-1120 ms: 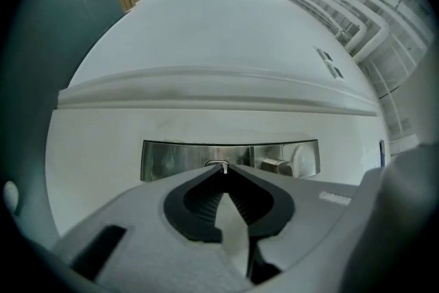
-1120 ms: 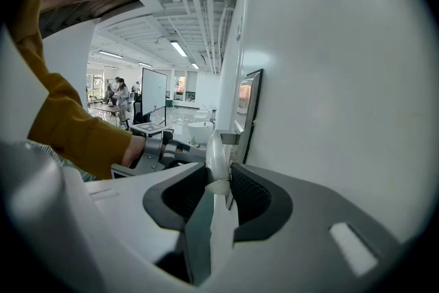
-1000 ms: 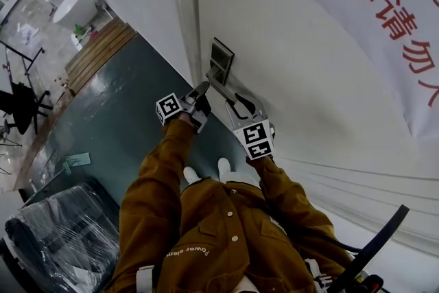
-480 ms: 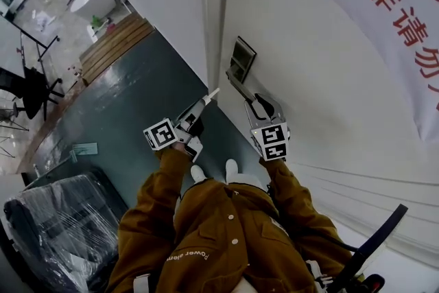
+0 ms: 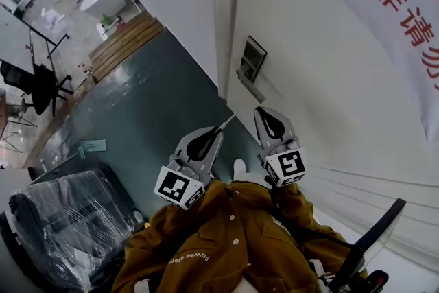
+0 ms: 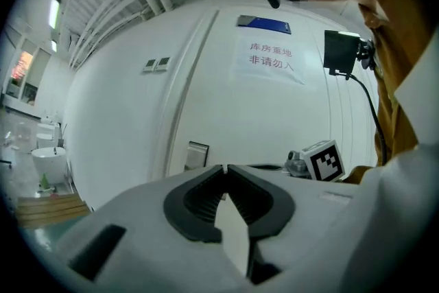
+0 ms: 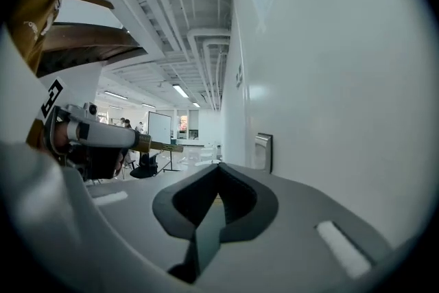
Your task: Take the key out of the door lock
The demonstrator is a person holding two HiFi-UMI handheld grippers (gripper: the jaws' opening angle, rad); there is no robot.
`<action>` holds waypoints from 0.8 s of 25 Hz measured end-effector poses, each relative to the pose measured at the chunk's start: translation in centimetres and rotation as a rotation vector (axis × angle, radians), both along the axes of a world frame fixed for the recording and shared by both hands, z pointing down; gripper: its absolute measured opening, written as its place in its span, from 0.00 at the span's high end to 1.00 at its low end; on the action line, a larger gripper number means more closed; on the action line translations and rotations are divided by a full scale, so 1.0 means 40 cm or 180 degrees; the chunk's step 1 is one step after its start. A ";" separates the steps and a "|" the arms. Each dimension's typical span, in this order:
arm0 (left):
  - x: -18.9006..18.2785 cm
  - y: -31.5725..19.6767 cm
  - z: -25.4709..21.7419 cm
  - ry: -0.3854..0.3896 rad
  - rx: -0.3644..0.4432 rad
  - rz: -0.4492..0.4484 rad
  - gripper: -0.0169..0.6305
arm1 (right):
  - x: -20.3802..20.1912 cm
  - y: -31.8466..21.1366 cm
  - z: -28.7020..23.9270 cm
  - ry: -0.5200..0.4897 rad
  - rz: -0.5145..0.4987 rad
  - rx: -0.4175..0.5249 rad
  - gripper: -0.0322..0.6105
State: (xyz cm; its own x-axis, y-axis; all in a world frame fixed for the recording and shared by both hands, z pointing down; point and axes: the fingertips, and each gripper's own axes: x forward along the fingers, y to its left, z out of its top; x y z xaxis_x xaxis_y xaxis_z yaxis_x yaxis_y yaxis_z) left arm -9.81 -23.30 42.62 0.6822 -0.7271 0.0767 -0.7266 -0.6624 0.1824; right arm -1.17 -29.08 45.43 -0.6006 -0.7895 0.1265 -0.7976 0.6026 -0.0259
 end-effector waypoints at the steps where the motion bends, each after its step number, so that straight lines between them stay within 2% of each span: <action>1: 0.002 0.011 0.001 -0.0040 0.0026 -0.0021 0.94 | -0.009 0.010 -0.003 -0.0015 -0.0046 -0.0008 0.94; 6: 0.000 0.035 0.012 -0.0113 0.0052 -0.0149 0.94 | -0.057 0.049 -0.017 -0.0012 -0.0251 0.0083 0.94; 11: -0.009 0.031 0.006 -0.0098 0.0074 -0.0220 0.94 | -0.072 0.048 -0.043 -0.0090 -0.0303 0.0234 0.94; 14: -0.011 0.026 0.007 -0.0111 0.0077 -0.0239 0.94 | -0.064 0.046 -0.032 -0.0016 -0.0295 0.0137 0.94; 17: -0.007 0.025 0.003 -0.0078 0.0072 -0.0225 0.94 | -0.069 0.042 -0.047 -0.0087 -0.0319 0.0282 0.94; 20: -0.006 0.026 0.002 -0.0058 0.0069 -0.0222 0.94 | -0.069 0.044 -0.046 -0.0078 -0.0320 0.0274 0.94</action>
